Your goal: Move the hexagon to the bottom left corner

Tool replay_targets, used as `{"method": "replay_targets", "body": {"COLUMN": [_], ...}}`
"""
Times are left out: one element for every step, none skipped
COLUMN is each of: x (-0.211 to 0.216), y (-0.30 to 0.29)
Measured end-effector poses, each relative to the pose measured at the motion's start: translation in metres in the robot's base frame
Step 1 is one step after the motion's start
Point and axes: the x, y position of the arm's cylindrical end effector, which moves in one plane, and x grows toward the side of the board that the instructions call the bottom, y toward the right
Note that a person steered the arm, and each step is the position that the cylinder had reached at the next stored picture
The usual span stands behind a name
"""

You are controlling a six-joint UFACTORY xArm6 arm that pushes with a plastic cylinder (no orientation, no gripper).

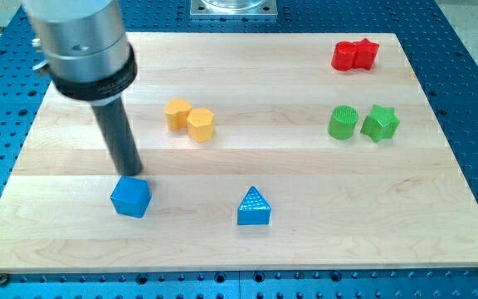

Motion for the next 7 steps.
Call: {"method": "replay_targets", "body": {"x": [0.017, 0.032, 0.039, 0.028, 0.004, -0.048, -0.086], "y": [0.0, -0.046, 0.054, 0.08, 0.072, 0.194, 0.138]}}
